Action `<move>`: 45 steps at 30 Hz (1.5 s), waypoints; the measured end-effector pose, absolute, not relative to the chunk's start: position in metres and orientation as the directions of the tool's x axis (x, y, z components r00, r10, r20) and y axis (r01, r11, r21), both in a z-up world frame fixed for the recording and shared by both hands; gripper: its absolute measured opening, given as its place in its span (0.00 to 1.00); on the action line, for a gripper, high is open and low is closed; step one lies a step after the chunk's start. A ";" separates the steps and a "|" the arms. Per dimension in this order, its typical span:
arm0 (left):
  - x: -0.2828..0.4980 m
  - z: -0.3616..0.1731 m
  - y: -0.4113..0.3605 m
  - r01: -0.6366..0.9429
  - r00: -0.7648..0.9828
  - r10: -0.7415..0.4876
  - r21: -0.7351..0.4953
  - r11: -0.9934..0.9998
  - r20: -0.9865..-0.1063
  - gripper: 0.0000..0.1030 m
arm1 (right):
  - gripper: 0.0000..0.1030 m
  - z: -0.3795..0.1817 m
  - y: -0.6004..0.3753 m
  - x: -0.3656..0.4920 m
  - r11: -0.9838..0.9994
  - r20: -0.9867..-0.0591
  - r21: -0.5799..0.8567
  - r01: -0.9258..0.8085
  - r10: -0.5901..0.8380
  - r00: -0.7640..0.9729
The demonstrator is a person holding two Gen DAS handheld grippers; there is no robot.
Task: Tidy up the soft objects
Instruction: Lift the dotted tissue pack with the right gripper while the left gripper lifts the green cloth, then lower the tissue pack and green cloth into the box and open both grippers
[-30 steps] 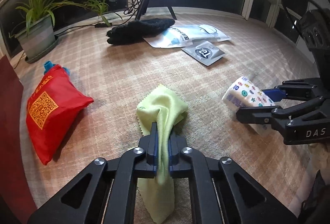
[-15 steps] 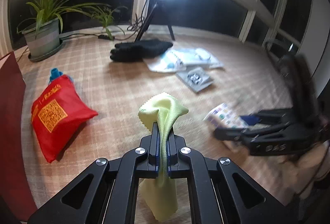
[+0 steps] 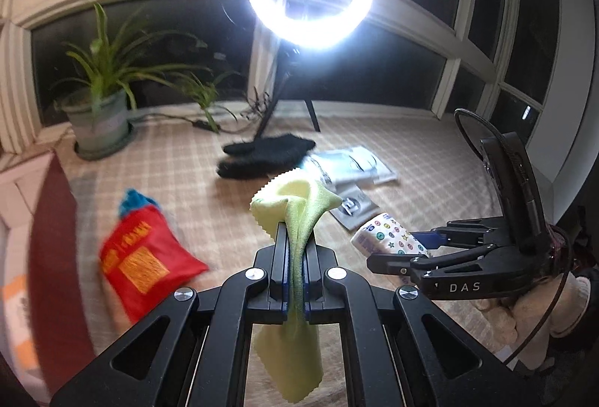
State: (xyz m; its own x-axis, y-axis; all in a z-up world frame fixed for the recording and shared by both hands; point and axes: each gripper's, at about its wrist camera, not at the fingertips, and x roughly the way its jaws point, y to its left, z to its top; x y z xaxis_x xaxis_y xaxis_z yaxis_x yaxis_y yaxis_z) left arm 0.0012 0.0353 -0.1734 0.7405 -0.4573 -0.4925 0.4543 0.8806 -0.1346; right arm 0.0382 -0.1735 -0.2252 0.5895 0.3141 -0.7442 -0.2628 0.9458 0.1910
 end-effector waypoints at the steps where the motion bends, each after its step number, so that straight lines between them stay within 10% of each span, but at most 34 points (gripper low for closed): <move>1: 0.000 -0.170 0.040 0.445 0.750 -0.448 -0.130 0.886 -0.486 0.04 | 0.46 -0.220 -0.169 0.039 0.943 -0.739 0.190 -0.274 0.321 0.592; 18: -0.020 -0.135 0.187 0.134 0.876 -0.209 -0.198 0.971 -0.434 0.04 | 0.46 -0.153 -0.030 0.057 0.830 -0.666 0.140 -0.541 0.483 0.568; 37: -0.019 -0.173 0.277 -0.124 0.816 0.001 -0.174 0.977 -0.579 0.04 | 0.46 -0.156 0.136 0.073 0.671 -0.735 0.051 -0.740 0.527 0.427; 45: -0.023 -0.173 0.289 -0.138 0.818 0.005 -0.187 0.973 -0.575 0.40 | 0.55 -0.157 0.158 0.077 0.652 -0.746 0.048 -0.757 0.527 0.407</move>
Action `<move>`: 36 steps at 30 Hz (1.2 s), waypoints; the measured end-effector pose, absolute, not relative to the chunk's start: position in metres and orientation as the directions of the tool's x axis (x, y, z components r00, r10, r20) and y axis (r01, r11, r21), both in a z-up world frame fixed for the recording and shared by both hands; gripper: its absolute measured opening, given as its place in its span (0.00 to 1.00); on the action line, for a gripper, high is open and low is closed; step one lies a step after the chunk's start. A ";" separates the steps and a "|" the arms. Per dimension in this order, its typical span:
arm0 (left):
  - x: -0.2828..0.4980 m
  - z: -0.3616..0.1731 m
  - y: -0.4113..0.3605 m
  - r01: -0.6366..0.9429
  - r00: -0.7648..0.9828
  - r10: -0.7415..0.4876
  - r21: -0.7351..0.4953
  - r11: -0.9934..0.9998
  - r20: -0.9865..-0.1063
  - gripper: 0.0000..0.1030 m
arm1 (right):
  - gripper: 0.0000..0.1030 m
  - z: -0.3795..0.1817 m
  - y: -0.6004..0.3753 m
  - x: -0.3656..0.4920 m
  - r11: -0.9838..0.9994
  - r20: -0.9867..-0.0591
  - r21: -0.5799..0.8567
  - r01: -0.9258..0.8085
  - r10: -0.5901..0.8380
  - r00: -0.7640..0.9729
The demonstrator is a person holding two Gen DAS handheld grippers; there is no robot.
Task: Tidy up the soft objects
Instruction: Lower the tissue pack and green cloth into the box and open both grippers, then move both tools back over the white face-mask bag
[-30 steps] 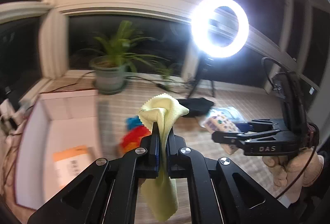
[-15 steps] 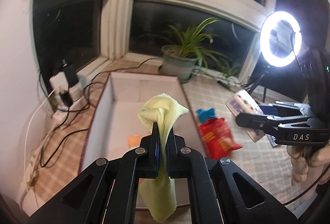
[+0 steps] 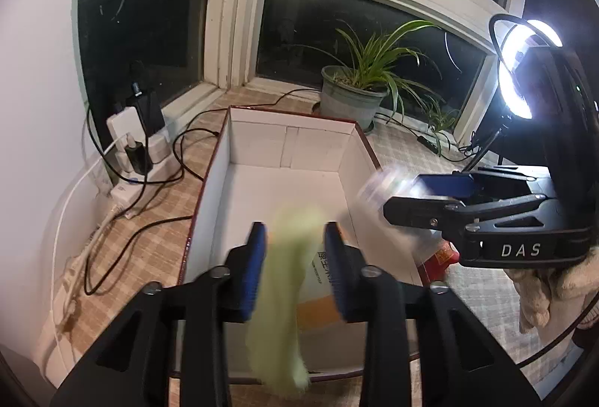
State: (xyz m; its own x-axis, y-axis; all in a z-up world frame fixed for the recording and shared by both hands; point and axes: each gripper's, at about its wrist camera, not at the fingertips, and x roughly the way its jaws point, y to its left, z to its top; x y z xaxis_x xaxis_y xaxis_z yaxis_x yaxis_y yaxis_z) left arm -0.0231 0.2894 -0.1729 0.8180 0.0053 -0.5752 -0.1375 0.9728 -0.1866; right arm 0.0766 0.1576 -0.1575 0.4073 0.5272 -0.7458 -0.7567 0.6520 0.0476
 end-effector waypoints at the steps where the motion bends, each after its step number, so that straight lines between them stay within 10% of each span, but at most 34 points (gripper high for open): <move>1: -0.024 -0.172 0.290 -0.140 0.820 0.009 -0.185 0.973 -0.572 0.42 | 0.59 -0.155 0.157 0.077 0.655 -0.741 0.050 -0.754 0.530 0.411; 36: -0.021 -0.142 0.175 0.002 0.842 -0.163 -0.298 0.954 -0.514 0.44 | 0.61 -0.137 -0.092 0.065 0.830 -0.642 0.196 -0.522 0.511 0.572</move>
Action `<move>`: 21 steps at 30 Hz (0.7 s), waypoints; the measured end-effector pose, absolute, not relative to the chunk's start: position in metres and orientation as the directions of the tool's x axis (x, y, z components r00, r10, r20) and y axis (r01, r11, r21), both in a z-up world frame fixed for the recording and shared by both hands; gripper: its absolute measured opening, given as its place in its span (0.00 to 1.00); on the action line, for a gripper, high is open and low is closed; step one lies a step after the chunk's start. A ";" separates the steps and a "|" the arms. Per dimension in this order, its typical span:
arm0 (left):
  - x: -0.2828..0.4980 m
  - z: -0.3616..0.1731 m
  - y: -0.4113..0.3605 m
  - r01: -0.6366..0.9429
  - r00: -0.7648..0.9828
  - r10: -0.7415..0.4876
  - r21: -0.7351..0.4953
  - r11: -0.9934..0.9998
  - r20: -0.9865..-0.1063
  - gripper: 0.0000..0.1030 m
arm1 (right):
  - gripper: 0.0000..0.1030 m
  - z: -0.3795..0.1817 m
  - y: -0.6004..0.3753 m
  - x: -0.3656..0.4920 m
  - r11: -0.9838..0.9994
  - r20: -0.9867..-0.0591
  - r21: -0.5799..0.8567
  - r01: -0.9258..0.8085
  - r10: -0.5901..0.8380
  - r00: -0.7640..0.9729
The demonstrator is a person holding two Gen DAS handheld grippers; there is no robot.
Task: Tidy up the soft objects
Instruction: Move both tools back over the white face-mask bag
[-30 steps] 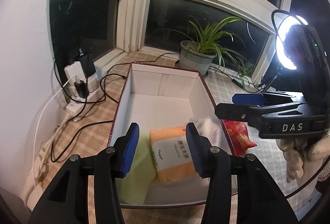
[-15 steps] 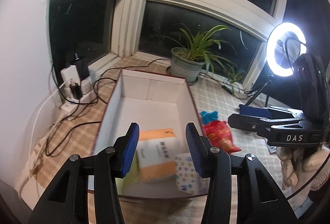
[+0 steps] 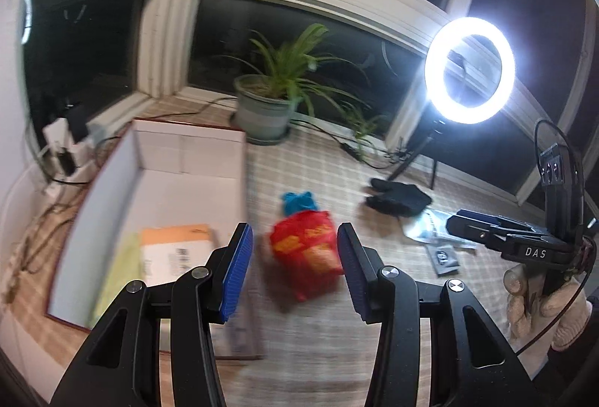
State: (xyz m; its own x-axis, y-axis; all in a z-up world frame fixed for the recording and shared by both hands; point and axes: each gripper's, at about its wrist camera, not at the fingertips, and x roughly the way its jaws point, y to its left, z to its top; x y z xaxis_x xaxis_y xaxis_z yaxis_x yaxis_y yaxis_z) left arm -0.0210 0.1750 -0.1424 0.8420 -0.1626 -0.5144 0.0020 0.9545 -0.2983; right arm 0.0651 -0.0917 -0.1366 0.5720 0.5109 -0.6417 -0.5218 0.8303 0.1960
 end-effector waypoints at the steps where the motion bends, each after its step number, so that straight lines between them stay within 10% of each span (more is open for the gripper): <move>1: -0.020 -0.143 0.168 0.011 0.840 -0.171 -0.299 0.954 -0.515 0.44 | 0.61 -0.137 -0.106 0.065 0.839 -0.639 0.200 -0.507 0.503 0.581; 21: 0.079 -0.183 0.024 0.160 0.678 -0.416 -0.431 0.888 -0.606 0.44 | 0.61 -0.170 -0.338 0.138 0.928 -0.730 0.314 -0.200 0.371 0.574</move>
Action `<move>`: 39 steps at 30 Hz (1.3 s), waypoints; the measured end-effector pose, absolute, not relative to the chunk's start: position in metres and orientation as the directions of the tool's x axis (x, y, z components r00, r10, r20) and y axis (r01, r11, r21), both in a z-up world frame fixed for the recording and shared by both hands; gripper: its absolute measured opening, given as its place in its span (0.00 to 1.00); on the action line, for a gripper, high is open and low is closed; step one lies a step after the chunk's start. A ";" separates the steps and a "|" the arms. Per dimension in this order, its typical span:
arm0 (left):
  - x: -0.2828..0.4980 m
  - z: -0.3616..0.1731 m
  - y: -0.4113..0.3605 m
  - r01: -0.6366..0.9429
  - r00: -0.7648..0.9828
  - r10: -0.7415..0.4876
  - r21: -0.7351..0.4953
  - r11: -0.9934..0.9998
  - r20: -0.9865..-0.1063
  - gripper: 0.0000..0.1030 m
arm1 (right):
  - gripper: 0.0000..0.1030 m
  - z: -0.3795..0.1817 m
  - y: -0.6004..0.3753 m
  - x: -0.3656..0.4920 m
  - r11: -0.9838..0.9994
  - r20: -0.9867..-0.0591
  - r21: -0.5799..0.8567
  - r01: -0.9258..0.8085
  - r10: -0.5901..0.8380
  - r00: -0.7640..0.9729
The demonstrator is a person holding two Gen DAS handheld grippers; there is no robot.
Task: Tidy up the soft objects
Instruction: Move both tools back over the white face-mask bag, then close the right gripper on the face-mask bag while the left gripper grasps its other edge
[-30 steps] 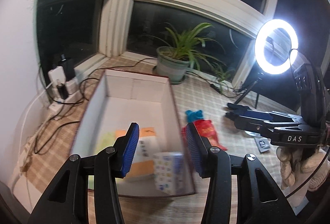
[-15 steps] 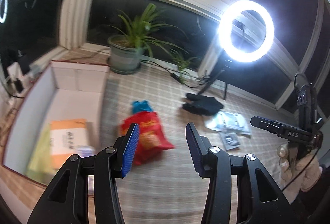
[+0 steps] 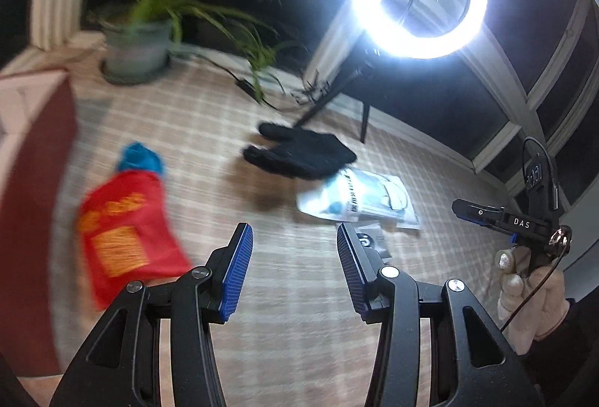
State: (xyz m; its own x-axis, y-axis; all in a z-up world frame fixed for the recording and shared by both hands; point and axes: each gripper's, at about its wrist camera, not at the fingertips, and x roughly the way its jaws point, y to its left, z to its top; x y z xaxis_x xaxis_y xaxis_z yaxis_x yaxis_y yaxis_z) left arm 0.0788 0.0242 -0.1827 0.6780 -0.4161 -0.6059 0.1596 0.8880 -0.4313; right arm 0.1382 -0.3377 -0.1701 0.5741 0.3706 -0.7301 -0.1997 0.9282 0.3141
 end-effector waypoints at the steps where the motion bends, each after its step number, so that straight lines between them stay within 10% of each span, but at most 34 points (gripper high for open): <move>1: 0.087 -0.186 0.019 0.161 0.664 -0.427 -0.441 0.883 -0.614 0.44 | 0.61 -0.173 -0.343 0.142 0.925 -0.732 0.327 -0.195 0.378 0.567; 39: 0.239 -0.264 -0.058 0.140 0.430 -0.544 -0.542 0.829 -0.721 0.51 | 0.61 -0.266 -0.405 0.264 0.780 -0.714 0.618 -0.098 0.609 0.344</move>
